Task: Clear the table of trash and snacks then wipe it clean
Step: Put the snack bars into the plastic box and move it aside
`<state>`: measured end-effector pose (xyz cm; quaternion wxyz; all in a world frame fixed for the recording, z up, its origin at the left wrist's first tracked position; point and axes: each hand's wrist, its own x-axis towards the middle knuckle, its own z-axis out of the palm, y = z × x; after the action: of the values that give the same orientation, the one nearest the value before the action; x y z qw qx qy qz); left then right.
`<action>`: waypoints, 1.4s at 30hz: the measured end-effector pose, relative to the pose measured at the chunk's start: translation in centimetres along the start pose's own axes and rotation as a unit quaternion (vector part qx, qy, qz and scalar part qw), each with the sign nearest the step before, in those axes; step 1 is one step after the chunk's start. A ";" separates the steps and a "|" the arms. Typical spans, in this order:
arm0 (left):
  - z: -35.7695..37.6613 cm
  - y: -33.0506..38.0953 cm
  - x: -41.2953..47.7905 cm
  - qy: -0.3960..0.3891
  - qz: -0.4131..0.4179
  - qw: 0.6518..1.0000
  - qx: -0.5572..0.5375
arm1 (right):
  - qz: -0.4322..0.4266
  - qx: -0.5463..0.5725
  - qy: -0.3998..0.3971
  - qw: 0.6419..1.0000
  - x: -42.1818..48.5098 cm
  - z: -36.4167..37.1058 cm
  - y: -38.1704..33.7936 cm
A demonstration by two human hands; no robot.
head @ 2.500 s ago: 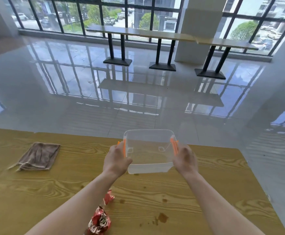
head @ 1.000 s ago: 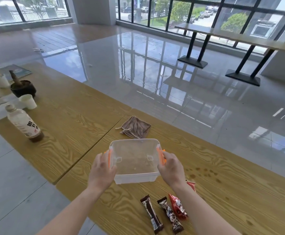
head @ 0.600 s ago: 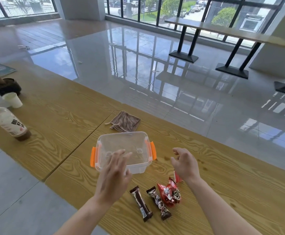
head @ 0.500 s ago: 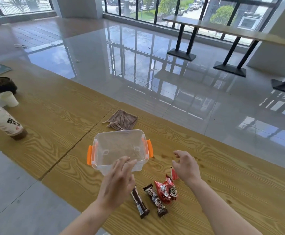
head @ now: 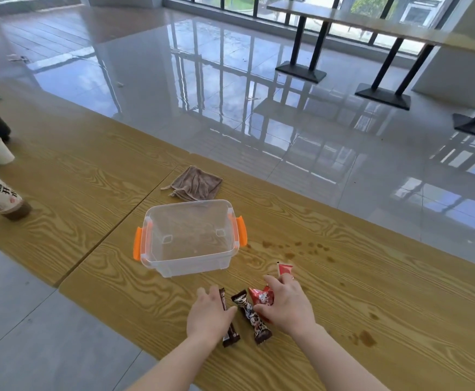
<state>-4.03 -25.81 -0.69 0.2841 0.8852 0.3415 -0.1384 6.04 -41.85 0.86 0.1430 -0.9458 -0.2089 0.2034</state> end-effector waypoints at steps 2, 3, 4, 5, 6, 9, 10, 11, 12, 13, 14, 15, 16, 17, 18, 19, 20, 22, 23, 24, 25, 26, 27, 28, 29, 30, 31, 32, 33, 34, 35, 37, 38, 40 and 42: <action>0.0 0.3 0.0 -0.003 0.004 1.000 0.008 | 0.003 -0.003 -0.002 1.000 -0.2 0.7 0.0; 0.1 0.3 0.0 -0.005 0.005 1.000 0.010 | 0.004 -0.002 0.001 1.000 -0.2 1.0 0.1; 0.1 0.3 0.0 -0.006 0.007 1.000 0.011 | 0.005 0.001 0.003 1.000 -0.2 1.2 0.2; 0.1 0.3 0.0 -0.007 0.010 1.000 0.011 | 0.006 0.004 0.005 1.000 -0.2 1.3 0.3; 0.1 0.3 0.0 -0.006 0.013 1.000 0.009 | 0.007 0.007 0.006 1.000 -0.2 1.3 0.3; 0.3 0.2 0.0 -0.009 0.021 1.000 0.002 | 0.008 0.011 0.006 1.000 -0.1 1.4 0.3; 0.3 0.2 0.1 -0.011 0.024 1.000 -0.002 | 0.009 0.013 0.007 1.000 0.0 1.4 0.2; 0.4 0.3 0.1 -0.013 0.028 0.999 -0.007 | 0.010 0.015 0.007 1.000 0.0 1.4 0.2; 0.4 0.3 0.1 -0.014 0.031 0.999 -0.012 | 0.011 0.015 0.007 1.000 0.0 1.3 0.2; 0.4 0.3 0.1 -0.014 0.034 0.999 -0.015 | 0.012 0.017 0.007 1.000 0.0 1.3 0.1; 0.3 0.3 0.2 -0.013 0.036 0.999 -0.018 | 0.014 0.022 0.007 1.000 0.0 1.2 0.1; 0.3 0.3 0.2 -0.010 0.039 0.999 -0.021 | 0.016 0.026 0.009 0.999 0.0 1.1 0.1; 0.2 0.2 0.2 -0.006 0.041 0.999 -0.026 | 0.017 0.030 0.011 0.999 0.0 0.9 0.1; 0.0 0.3 0.3 -0.001 0.045 0.998 -0.031 | 0.017 0.033 0.014 0.999 0.0 0.8 0.1; -0.2 0.3 0.3 0.005 0.050 0.998 -0.036 | 0.016 0.034 0.017 0.999 -0.1 0.6 0.1; -0.4 0.4 0.2 0.010 0.057 0.998 -0.040 | 0.014 0.033 0.020 0.999 -0.1 0.5 0.2; -0.7 0.6 0.2 0.014 0.064 0.997 -0.044 | 0.012 0.032 0.024 0.999 -0.1 0.3 0.2; -1.2 1.0 -0.1 0.024 0.080 0.995 -0.058 | 0.007 0.032 0.033 0.999 -0.2 -0.3 0.2; -1.5 1.2 -0.2 0.030 0.089 0.993 -0.066 | 0.006 0.033 0.038 0.999 -0.3 -0.7 0.2; -1.9 1.4 -0.3 0.039 0.099 0.992 -0.072 | 0.003 0.035 0.044 0.998 -0.3 -1.1 0.1; -2.3 1.6 -0.3 0.050 0.112 0.989 -0.077 | 0.001 0.039 0.051 0.998 -0.3 -1.6 0.1; -2.8 2.0 -0.3 0.062 0.126 0.987 -0.078 | -0.002 0.042 0.059 0.997 -0.3 -2.2 0.1; -3.4 2.4 -0.3 0.074 0.139 0.984 -0.077 | -0.004 0.043 0.069 0.997 -0.3 -2.9 0.2; -4.1 2.9 -0.4 0.086 0.152 0.982 -0.079 | -0.007 0.043 0.080 0.996 -0.2 -3.5 0.2; -4.8 3.3 -0.5 0.095 0.165 0.978 -0.084 | -0.011 0.045 0.092 0.995 -0.1 -4.2 0.2; -5.6 3.6 -0.7 0.104 0.177 0.974 -0.092 | -0.016 0.047 0.103 0.993 0.0 -4.8 0.0; -6.4 3.9 -0.9 0.114 0.188 0.970 -0.099 | -0.024 0.049 0.113 0.992 0.2 -5.5 -0.3; -7.3 4.0 -1.0 0.128 0.198 0.966 -0.105 | -0.033 0.050 0.122 0.991 0.3 -6.1 -0.7; -8.1 4.1 -1.1 0.143 0.209 0.961 -0.109 | -0.044 0.051 0.130 0.989 0.4 -6.6 -1.1; -8.9 4.1 -1.1 0.158 0.218 0.956 -0.114 | -0.054 0.051 0.137 0.988 0.6 -7.2 -1.6; -9.8 4.1 -1.0 0.172 0.224 0.952 -0.119 | -0.063 0.050 0.144 0.986 0.8 -7.7 -2.0; -11.7 4.1 -0.6 0.197 0.222 0.945 -0.136 | -0.080 0.049 0.158 0.983 1.2 -8.5 -3.0; -12.6 4.1 -0.3 0.207 0.216 0.943 -0.147 | -0.087 0.050 0.163 0.982 1.5 -8.9 -3.6; -14.5 3.8 0.6 0.231 0.208 0.938 -0.153 | -0.102 0.051 0.167 0.979 2.2 -9.6 -5.0; -16.1 3.4 1.7 0.251 0.209 0.934 -0.148 | -0.118 0.051 0.164 0.978 3.1 -10.0 -6.8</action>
<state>0.34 -17.37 12.89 0.3396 0.8903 0.2258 0.2026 10.74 -36.38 11.05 0.2469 -0.9263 -0.2822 0.0373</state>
